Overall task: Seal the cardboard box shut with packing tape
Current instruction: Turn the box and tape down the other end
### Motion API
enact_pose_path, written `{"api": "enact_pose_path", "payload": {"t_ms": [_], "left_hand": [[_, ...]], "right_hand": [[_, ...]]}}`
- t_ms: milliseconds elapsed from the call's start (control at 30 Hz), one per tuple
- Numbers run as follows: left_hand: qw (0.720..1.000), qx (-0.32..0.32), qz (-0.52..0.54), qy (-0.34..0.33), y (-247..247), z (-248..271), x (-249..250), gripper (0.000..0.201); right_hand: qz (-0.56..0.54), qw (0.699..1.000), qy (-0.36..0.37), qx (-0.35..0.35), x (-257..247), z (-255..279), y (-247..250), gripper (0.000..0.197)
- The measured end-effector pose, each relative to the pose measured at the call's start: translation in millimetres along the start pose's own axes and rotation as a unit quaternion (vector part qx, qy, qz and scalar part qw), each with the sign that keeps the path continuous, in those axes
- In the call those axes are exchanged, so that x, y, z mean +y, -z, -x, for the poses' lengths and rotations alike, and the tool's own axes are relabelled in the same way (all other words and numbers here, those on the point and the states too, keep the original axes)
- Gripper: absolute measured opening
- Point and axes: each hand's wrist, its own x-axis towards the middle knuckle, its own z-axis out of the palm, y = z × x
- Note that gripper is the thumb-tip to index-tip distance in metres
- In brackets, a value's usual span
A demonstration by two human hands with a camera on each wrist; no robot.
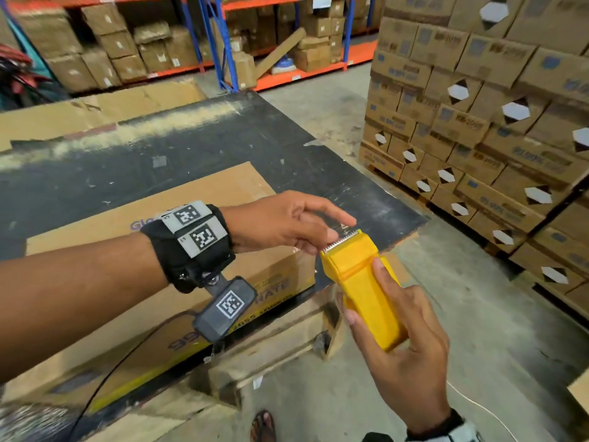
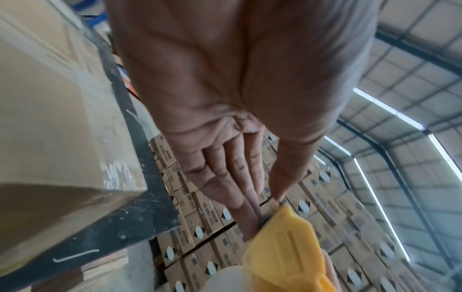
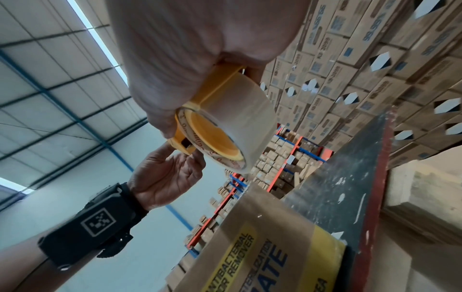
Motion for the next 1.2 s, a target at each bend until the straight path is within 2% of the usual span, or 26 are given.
{"api": "enact_pose_path", "payload": {"t_ms": [133, 300, 467, 567, 633, 733, 833, 967, 1200], "left_hand": [[0.998, 0.053, 0.023, -0.012, -4.4, 18.9, -3.3, 0.035], [0.990, 0.126, 0.062, 0.028, 2.8, 49.0, -4.6, 0.032], [0.986, 0.164, 0.012, 0.009, 31.2, 96.7, -7.5, 0.037], [0.979, 0.202, -0.030, 0.016, 69.9, 134.4, -3.4, 0.045], [0.963, 0.265, -0.051, 0.012, 114.0, 169.3, -4.1, 0.051], [0.940, 0.334, -0.069, 0.020, 183.7, 228.9, -19.2, 0.044], [0.938, 0.333, -0.086, 0.046, 229.0, 272.2, -52.6, 0.050], [0.937, 0.329, -0.099, 0.059, 265.5, 289.5, -108.1, 0.041], [0.942, 0.305, -0.127, 0.052, 315.2, 302.8, -201.0, 0.027]], "right_hand": [[-0.037, 0.999, 0.029, -0.012, -10.3, 1.0, -0.6, 0.068], [-0.057, 0.996, 0.052, -0.035, -32.5, 1.1, -9.7, 0.067], [-0.047, 0.994, 0.054, -0.081, -77.8, -7.9, -34.2, 0.069], [-0.032, 0.990, 0.060, -0.123, -116.3, -6.3, -53.8, 0.071], [-0.017, 0.989, 0.064, -0.134, -140.8, 1.7, -64.0, 0.071], [-0.009, 0.989, 0.067, -0.132, -173.6, 18.7, -80.7, 0.071], [-0.010, 0.988, 0.066, -0.141, -210.8, 34.2, -118.1, 0.072], [-0.002, 0.986, 0.064, -0.151, -251.1, 50.3, -175.2, 0.071], [0.035, 0.987, 0.007, -0.158, -290.6, 68.0, -255.7, 0.069]]}}
